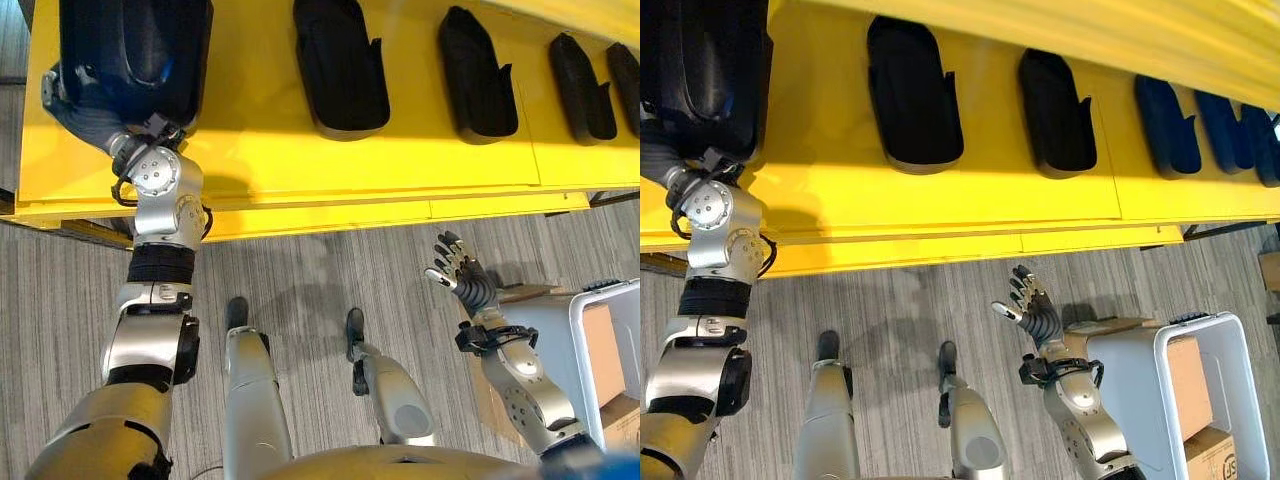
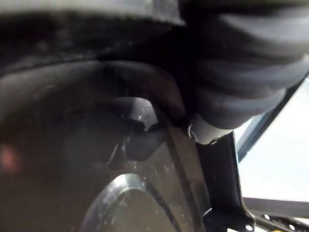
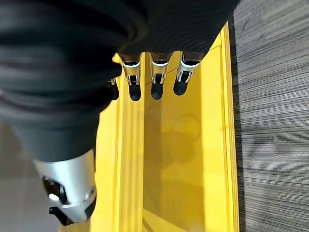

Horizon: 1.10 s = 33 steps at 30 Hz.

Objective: Move parts from the plastic box to the shelf.

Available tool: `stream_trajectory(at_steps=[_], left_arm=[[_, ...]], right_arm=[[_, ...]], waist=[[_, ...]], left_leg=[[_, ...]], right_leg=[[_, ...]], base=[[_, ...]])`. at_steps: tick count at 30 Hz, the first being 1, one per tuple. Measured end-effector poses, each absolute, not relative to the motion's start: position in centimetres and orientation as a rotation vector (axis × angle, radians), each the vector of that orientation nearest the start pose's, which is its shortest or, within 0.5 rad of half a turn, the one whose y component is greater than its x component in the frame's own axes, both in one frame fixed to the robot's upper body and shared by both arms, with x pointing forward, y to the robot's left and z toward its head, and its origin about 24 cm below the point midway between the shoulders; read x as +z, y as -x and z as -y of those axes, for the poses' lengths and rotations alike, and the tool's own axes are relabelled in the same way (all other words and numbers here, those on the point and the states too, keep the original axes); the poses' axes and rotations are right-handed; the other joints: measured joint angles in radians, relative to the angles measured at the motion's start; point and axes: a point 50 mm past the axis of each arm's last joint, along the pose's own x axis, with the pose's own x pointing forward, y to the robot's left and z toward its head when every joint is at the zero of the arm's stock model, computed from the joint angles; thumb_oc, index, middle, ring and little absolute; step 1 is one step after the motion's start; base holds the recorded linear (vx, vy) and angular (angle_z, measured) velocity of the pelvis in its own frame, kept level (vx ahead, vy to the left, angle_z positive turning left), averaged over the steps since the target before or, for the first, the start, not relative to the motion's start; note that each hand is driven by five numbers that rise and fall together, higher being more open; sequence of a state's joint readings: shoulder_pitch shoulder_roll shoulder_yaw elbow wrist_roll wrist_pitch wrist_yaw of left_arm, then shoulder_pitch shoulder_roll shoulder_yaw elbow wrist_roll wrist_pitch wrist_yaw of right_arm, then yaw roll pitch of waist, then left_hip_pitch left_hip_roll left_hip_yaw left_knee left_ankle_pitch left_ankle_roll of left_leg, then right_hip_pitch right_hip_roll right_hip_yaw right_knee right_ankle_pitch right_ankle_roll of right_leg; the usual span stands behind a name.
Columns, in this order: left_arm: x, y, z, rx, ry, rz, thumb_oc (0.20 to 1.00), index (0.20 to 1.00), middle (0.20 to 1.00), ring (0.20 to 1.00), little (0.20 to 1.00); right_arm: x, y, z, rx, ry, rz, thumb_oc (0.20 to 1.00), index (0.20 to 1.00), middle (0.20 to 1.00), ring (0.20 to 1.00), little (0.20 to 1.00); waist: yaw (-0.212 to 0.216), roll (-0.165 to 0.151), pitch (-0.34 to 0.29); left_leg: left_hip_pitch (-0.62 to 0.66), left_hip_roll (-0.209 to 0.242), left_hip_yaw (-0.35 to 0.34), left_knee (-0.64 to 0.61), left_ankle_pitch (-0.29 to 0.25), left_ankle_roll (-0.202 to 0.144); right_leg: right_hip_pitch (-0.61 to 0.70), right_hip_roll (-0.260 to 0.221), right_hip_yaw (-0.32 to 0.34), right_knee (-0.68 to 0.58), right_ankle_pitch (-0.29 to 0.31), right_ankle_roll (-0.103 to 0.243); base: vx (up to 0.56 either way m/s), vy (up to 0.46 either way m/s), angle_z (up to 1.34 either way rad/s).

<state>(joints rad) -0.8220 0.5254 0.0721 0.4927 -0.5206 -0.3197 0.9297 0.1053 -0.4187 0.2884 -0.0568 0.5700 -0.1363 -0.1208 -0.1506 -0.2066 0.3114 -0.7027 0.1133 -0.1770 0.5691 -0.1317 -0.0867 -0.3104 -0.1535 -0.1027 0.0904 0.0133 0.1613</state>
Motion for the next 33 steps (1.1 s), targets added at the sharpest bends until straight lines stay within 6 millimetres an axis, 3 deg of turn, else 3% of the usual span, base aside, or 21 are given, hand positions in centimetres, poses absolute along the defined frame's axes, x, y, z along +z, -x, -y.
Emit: stream_trajectory(at_steps=[10, 15, 21, 22, 23, 29, 30, 31, 32, 33], left_arm=[[25.9, -34.3, -28.6, 0.994, 0.428, 0.657, 0.200, 0.200, 0.200, 0.200, 0.200], [26.2, -34.6, -28.4, 0.982, 0.416, 0.663, 0.200, 0.200, 0.200, 0.200, 0.200], [26.2, -34.8, -28.0, 0.965, 0.397, 0.661, 0.200, 0.200, 0.200, 0.200, 0.200], [25.6, -35.1, -27.8, 0.960, 0.399, 0.632, 0.200, 0.200, 0.200, 0.200, 0.200], [25.6, -35.2, -27.9, 0.958, 0.391, 0.631, 0.200, 0.200, 0.200, 0.200, 0.200], [24.7, -35.7, -27.3, 0.930, 0.424, 0.584, 0.200, 0.200, 0.200, 0.200, 0.200], [24.5, -35.8, -27.2, 0.926, 0.435, 0.572, 0.288, 0.288, 0.288, 0.288, 0.288], [24.4, -35.9, -27.1, 0.924, 0.443, 0.567, 0.536, 0.536, 0.536, 0.536, 0.536], [24.1, -36.1, -26.6, 0.905, 0.469, 0.554, 0.611, 0.611, 0.611, 0.611, 0.611], [24.0, -36.1, -26.5, 0.895, 0.505, 0.554, 0.909, 0.909, 0.909, 0.909, 0.909]], right_arm=[[4.0, -23.0, 16.9, 0.117, -0.194, -0.025, 1.000, 1.000, 1.000, 1.000, 1.000], [4.2, -23.1, 16.7, 0.127, -0.190, -0.015, 1.000, 1.000, 1.000, 1.000, 1.000], [4.2, -22.9, 16.6, 0.138, -0.184, -0.016, 1.000, 1.000, 1.000, 1.000, 1.000], [4.1, -22.8, 16.4, 0.145, -0.189, -0.019, 1.000, 1.000, 1.000, 1.000, 1.000], [4.2, -22.8, 16.4, 0.146, -0.189, -0.016, 1.000, 1.000, 1.000, 1.000, 1.000], [4.3, -22.8, 16.3, 0.151, -0.192, -0.012, 1.000, 1.000, 1.000, 1.000, 1.000], [4.3, -22.8, 16.3, 0.151, -0.192, -0.012, 1.000, 1.000, 1.000, 1.000, 1.000], [4.3, -22.8, 16.3, 0.151, -0.192, -0.012, 1.000, 1.000, 1.000, 1.000, 1.000], [4.3, -22.8, 16.3, 0.153, -0.192, -0.012, 1.000, 1.000, 1.000, 1.000, 1.000], [4.3, -22.8, 16.2, 0.154, -0.192, -0.014, 1.000, 1.000, 1.000, 1.000, 1.000]], waist=[[-0.002, -0.008, -0.004], [-0.003, -0.029, -0.020], [-0.014, -0.043, -0.046], [-0.014, -0.047, -0.074], [-0.017, -0.046, -0.079], [-0.019, -0.040, -0.099], [-0.019, -0.036, -0.101], [-0.019, -0.035, -0.102], [-0.019, -0.033, -0.103], [-0.017, -0.026, -0.106]], left_leg=[[-0.052, -0.018, -0.011, 0.031, -0.013, 0.011], [-0.058, -0.022, 0.001, 0.037, -0.017, 0.017], [-0.073, -0.027, 0.005, 0.045, -0.033, 0.020], [-0.078, -0.028, 0.010, 0.057, -0.039, 0.028], [-0.082, -0.030, 0.013, 0.061, -0.042, 0.031], [-0.082, -0.029, 0.021, 0.067, -0.045, 0.032], [-0.082, -0.029, 0.022, 0.067, -0.045, 0.033], [-0.082, -0.029, 0.023, 0.067, -0.045, 0.033], [-0.082, -0.030, 0.025, 0.067, -0.045, 0.033], [-0.082, -0.032, 0.027, 0.066, -0.045, 0.034]], right_leg=[[-0.028, -0.010, -0.019, 0.003, -0.006, 0.004], [-0.030, -0.016, -0.019, -0.002, -0.003, 0.011], [-0.030, -0.024, -0.019, -0.022, -0.003, 0.007], [-0.029, -0.025, -0.015, -0.028, -0.004, 0.006], [-0.031, -0.028, -0.017, -0.030, 0.005, 0.019], [-0.031, -0.030, -0.011, -0.034, 0.005, 0.019], [-0.031, -0.031, -0.011, -0.034, 0.005, 0.019], [-0.031, -0.032, -0.011, -0.034, 0.005, 0.019], [-0.031, -0.033, -0.009, -0.037, 0.005, 0.019], [-0.031, -0.036, -0.009, -0.038, 0.005, 0.018]], base=[[0.06, -0.007, 0.05], [0.04, 0.004, 0.00], [0.04, 0.007, 0.01], [0.05, 0.033, -0.01], [0.04, 0.032, -0.08], [0.02, 0.002, -0.02], [0.00, 0.000, 0.00], [0.00, 0.000, 0.00], [0.00, 0.000, 0.00], [0.00, 0.000, 0.00]])
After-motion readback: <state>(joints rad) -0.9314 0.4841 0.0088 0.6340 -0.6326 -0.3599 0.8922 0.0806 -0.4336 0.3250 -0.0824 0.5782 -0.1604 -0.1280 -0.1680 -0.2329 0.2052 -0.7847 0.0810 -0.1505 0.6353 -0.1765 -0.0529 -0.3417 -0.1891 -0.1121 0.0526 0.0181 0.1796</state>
